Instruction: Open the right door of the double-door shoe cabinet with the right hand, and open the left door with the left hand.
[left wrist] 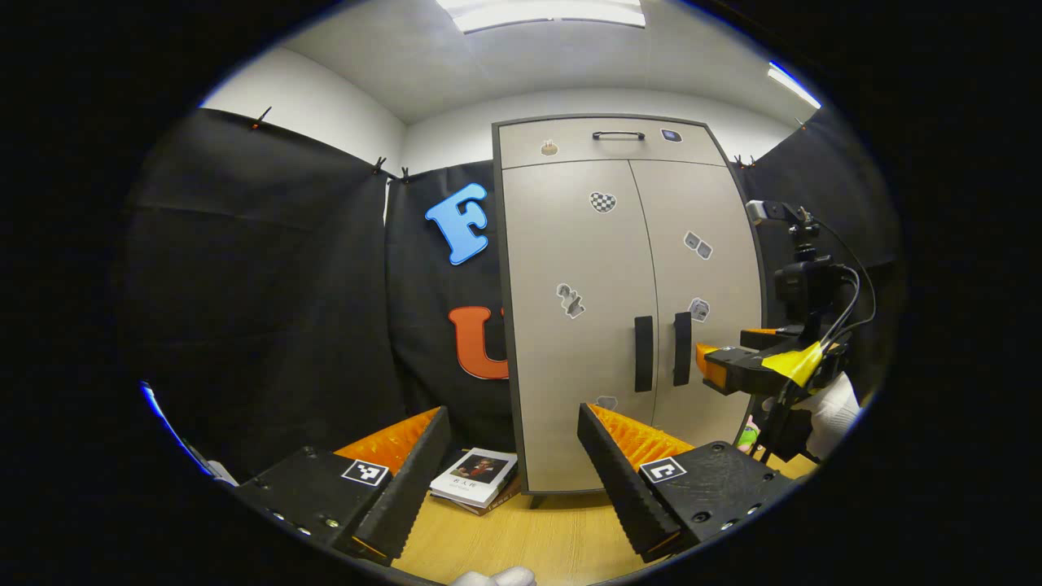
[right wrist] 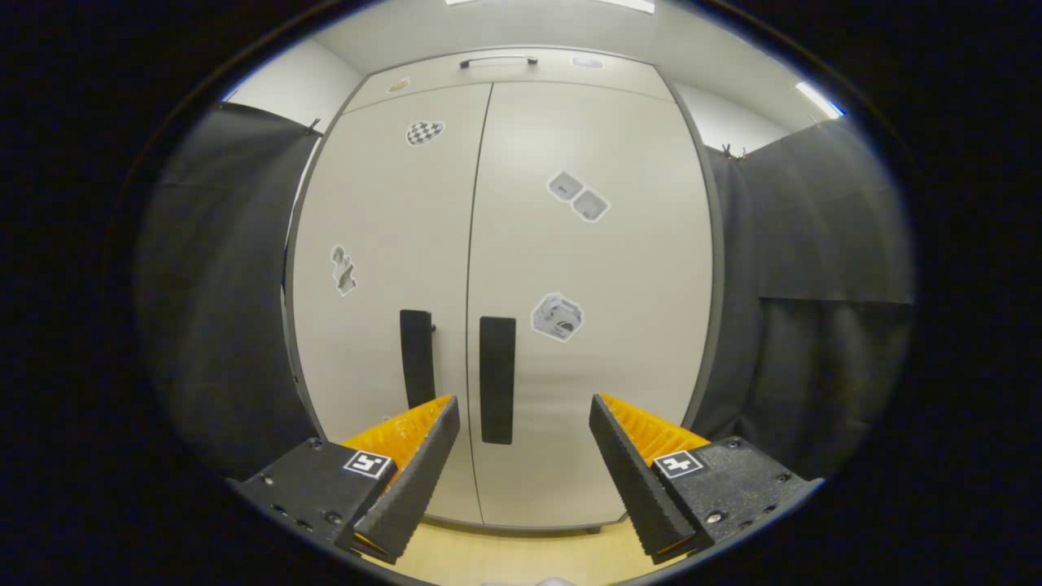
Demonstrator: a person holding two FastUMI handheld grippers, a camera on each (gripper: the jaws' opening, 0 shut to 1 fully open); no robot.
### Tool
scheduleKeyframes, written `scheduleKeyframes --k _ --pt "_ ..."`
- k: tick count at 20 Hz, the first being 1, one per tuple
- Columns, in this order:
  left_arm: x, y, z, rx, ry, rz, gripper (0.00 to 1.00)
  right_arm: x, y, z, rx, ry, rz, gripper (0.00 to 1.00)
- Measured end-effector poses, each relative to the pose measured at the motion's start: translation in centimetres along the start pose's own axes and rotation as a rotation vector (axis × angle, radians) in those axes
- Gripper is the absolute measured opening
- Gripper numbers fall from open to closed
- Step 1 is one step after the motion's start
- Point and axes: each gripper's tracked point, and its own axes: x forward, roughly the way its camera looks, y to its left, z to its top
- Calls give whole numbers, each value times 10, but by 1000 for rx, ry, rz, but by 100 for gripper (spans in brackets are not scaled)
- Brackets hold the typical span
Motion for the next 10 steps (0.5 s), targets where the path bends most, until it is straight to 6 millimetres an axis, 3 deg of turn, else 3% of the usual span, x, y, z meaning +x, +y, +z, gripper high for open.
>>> scheduleKeyframes --k 7,9,10 --pt "-1 15 0 11 9 25 96 56 17 -4 12 35 -14 96" --pt "-1 15 1 12 7 24 96 63 18 -7 33 46 -15 91" --pt "-1 17 2 18 4 30 96 66 18 -6 42 46 -14 83"
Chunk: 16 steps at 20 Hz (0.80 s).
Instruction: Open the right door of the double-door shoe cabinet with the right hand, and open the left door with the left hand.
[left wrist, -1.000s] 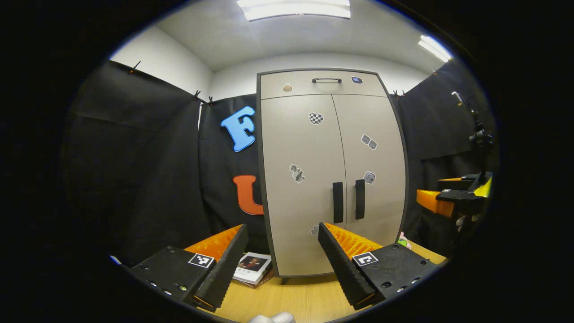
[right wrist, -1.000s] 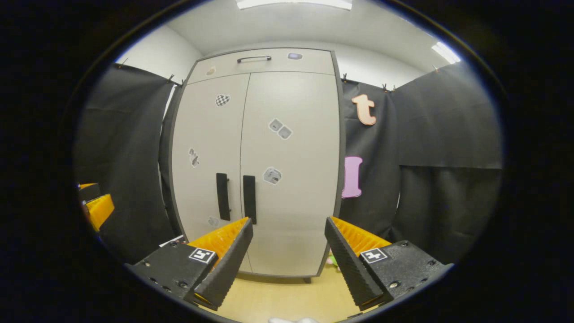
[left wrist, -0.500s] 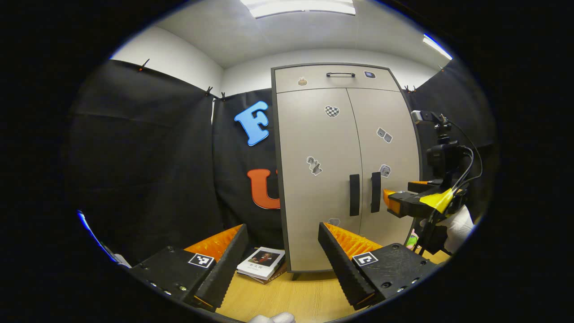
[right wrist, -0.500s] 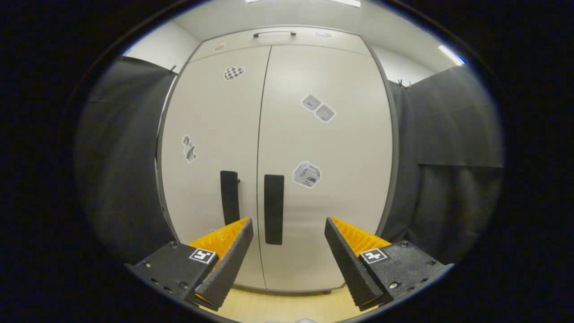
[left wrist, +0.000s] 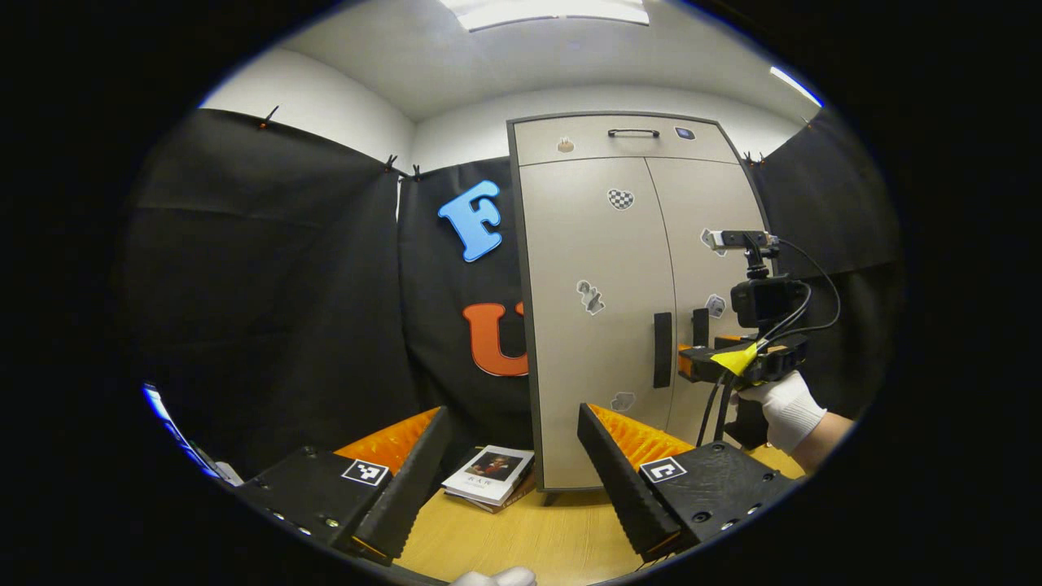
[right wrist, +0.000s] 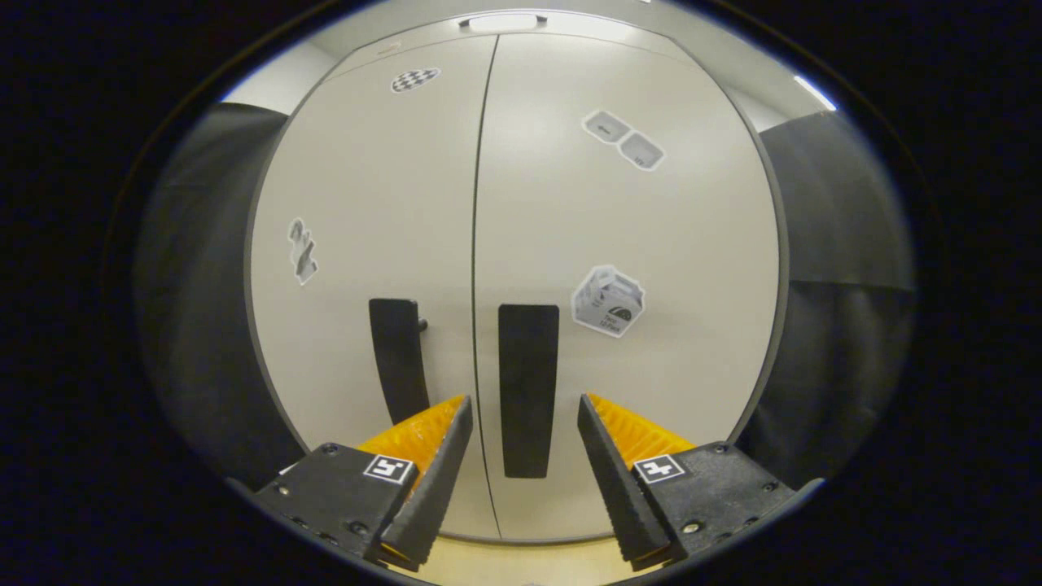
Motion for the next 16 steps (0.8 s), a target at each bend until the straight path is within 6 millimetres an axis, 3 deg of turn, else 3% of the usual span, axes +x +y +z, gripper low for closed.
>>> scheduleKeyframes --k 1,2,7,10,16 --pt "0 2 0 5 -1 5 96 3 0 0 1 4 -1 81" --pt "1 3 -1 4 2 8 96 4 2 -1 2 5 7 69" --pt "2 11 -2 -9 1 20 96 14 2 -4 4 29 -2 55" --pt "1 15 -3 -11 2 27 96 16 -1 -5 19 25 -17 39" --pt "-3 19 -6 -19 4 28 96 14 -2 -7 -3 41 -17 34"
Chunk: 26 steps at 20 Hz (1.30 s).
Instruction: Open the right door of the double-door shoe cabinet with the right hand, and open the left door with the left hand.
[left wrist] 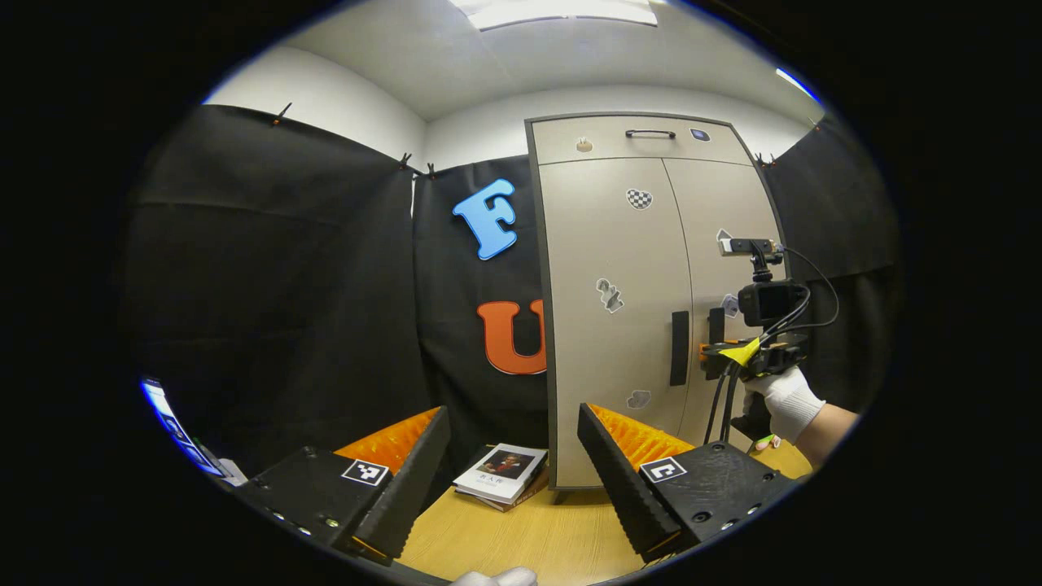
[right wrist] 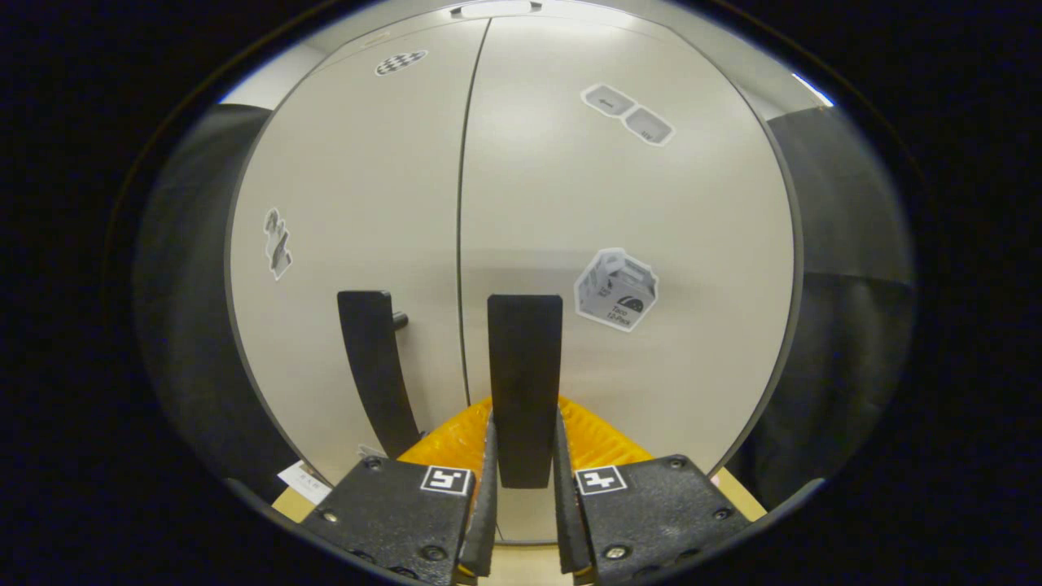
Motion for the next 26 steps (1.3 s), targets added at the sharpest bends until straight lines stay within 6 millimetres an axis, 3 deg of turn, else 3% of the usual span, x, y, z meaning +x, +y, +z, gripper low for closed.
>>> scheduleKeyframes --k 5,13,26 --pt "-8 -1 0 -4 -4 -9 96 -12 -2 -2 -4 3 15 30" --pt "-17 -5 1 -12 -15 -18 96 -61 -18 -10 -4 5 52 29" --pt "-42 -20 4 -16 -19 -29 96 -119 -55 -20 10 8 84 25"
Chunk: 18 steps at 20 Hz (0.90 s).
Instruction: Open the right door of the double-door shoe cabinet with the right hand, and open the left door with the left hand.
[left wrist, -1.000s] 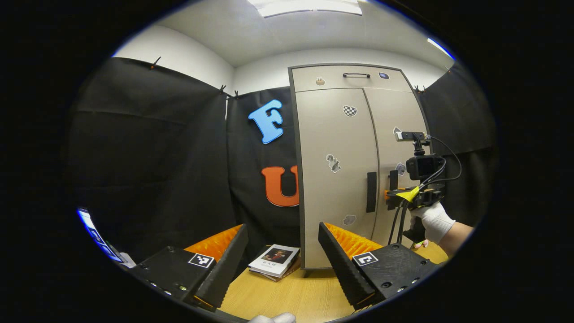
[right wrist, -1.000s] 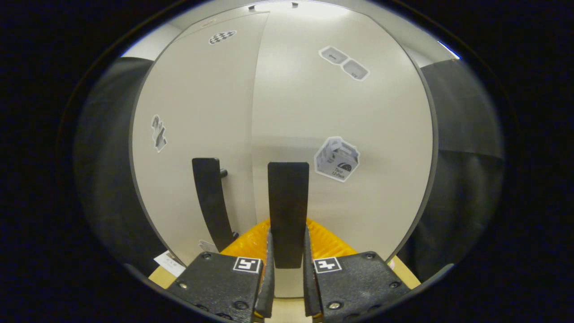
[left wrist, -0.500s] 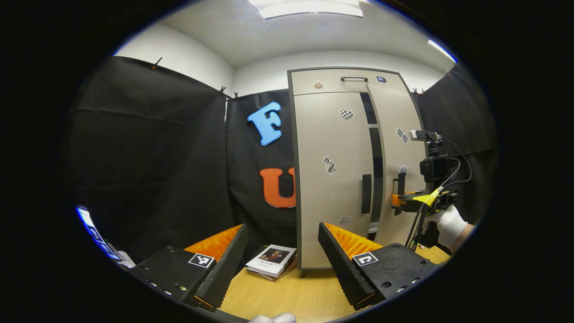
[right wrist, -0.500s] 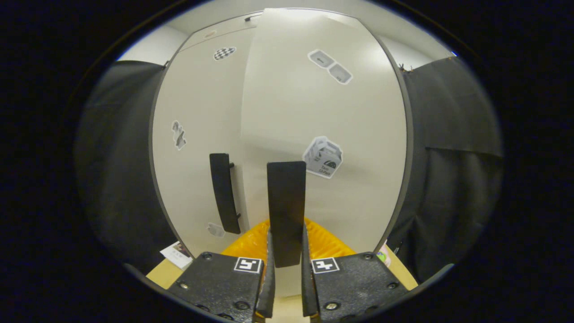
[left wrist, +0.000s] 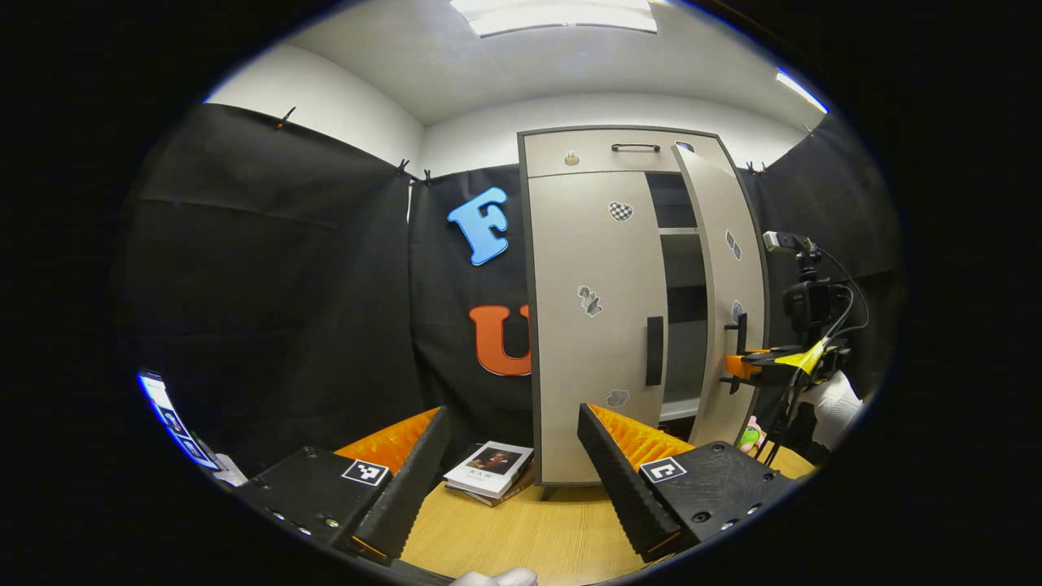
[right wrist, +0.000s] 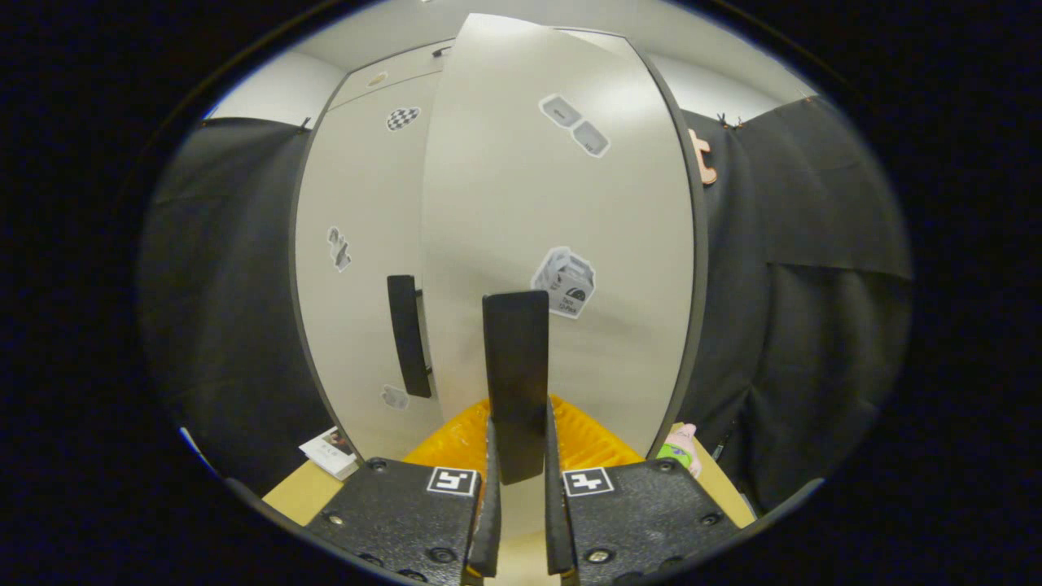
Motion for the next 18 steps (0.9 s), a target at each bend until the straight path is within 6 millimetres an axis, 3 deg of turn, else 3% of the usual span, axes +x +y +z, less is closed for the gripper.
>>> scheduleKeyframes --k 18 --pt "-14 -76 8 -2 -18 -106 96 -38 -48 -3 4 0 -4 17"
